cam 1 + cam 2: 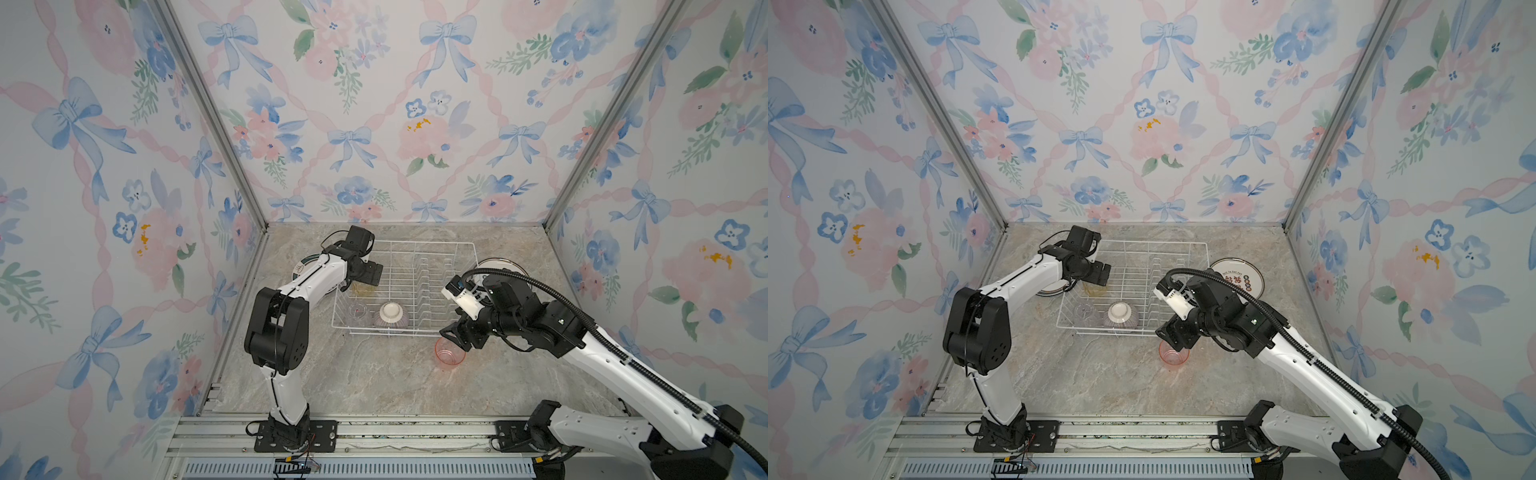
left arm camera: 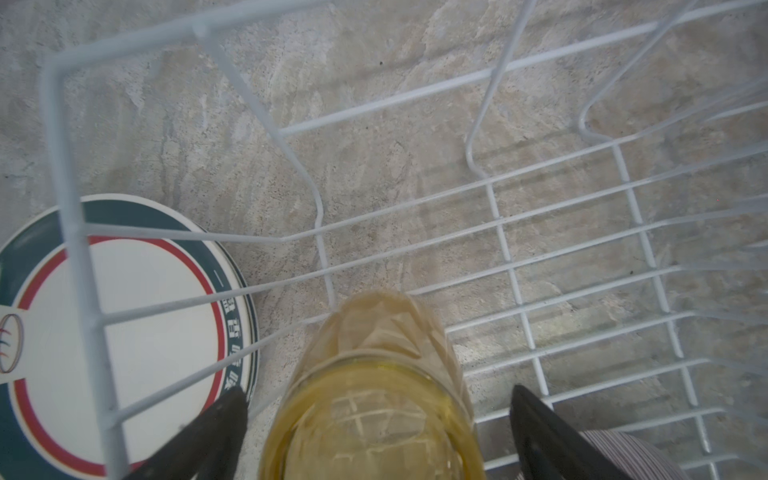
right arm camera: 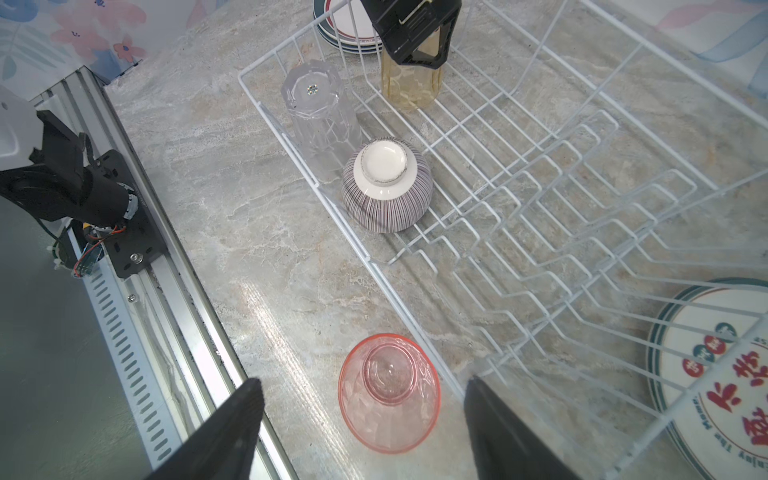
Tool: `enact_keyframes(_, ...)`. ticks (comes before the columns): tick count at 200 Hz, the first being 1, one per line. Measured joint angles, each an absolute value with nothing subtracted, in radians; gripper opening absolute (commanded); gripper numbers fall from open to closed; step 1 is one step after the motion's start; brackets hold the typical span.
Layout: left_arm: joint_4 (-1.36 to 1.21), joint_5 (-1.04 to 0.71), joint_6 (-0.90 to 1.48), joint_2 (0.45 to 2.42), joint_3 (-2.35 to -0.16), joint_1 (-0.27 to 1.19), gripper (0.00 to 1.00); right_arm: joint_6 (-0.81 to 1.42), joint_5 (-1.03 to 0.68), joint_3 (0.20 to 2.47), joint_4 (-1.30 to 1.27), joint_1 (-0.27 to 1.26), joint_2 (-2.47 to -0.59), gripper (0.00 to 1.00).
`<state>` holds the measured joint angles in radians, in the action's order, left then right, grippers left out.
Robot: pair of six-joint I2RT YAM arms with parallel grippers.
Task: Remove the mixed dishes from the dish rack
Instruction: 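Grasp the yellow glass cup in the rack with the left gripper and lift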
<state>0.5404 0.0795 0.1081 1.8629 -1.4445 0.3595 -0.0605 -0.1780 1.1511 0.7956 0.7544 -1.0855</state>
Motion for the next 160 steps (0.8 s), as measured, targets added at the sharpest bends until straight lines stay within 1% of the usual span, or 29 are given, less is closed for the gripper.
enact_keyframes(72,0.541,0.075,0.104,1.893,-1.461,0.36,0.98,-0.06,-0.201,1.123,0.764,0.715,-1.077,0.78)
enact_keyframes(160,0.61,0.159,0.093,1.893,-1.481,0.375,0.98,-0.06,-0.225,1.121,0.743,0.704,-1.085,0.79)
